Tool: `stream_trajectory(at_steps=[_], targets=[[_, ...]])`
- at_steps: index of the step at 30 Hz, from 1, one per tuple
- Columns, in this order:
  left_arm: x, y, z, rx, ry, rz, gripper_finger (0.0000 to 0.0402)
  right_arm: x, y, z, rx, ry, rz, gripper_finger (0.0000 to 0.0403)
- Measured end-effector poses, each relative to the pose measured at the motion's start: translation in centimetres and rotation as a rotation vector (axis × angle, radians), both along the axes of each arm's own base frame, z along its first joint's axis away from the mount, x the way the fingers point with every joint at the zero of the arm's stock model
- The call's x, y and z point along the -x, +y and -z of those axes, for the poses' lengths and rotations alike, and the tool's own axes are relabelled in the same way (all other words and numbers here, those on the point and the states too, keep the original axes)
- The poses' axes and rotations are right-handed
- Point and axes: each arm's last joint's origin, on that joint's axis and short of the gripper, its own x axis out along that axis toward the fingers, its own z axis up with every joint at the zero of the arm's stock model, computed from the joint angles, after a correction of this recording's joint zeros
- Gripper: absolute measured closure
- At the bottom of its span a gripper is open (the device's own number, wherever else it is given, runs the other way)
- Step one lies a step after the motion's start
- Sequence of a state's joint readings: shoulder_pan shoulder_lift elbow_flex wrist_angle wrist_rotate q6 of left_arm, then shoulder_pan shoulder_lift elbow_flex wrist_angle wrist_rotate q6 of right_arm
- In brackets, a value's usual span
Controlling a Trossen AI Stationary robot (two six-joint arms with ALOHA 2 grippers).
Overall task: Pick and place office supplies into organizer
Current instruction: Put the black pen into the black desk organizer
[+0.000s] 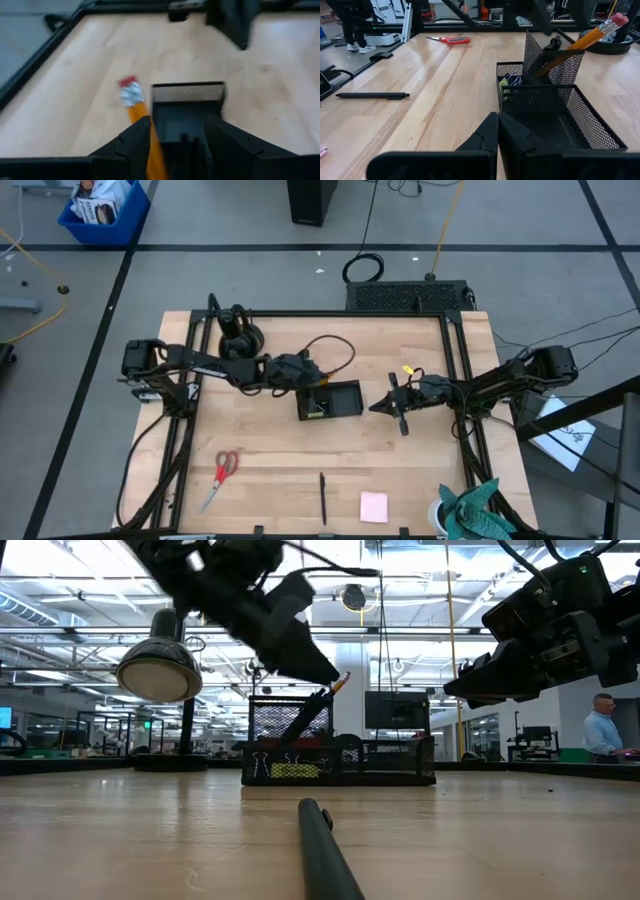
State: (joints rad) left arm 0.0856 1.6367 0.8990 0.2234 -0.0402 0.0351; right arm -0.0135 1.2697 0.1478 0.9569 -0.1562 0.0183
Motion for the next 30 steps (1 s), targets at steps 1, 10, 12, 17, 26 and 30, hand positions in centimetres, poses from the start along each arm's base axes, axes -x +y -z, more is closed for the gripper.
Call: stream_trajectory(at_steps=[1, 10, 12, 17, 26, 30], targets=[[-0.3, -0.2, -0.7, -0.004, 0.034, -0.029, 0.0211, 0.0, 0.0, 0.0, 0.000, 0.000, 0.000, 0.0399], [-0.5, -7.9, -7.6, 0.228, 0.306, -0.185, 0.0218, 0.1, 0.0, 0.2, 0.000, 0.023, -0.001, 0.0399], [0.2, -10.4, -7.8, 0.317, 0.328, -0.253, 0.0229, 0.1, 0.0, 0.3, -0.001, 0.028, -0.001, 0.0399], [1.2, -16.9, -6.7, 0.568, 0.283, -0.377, 0.0269, 0.1, 0.1, 0.3, -0.024, 0.038, -0.028, 0.0399], [0.4, -28.0, 0.0, 0.607, 0.111, -0.236, 0.0308, 0.1, 0.4, 0.1, -0.114, 0.035, -0.123, 0.0399], [-1.0, -29.7, 1.7, 0.654, -0.049, -0.196, 0.0309, 0.2, 0.6, 0.2, -0.144, 0.050, -0.164, 0.0399]])
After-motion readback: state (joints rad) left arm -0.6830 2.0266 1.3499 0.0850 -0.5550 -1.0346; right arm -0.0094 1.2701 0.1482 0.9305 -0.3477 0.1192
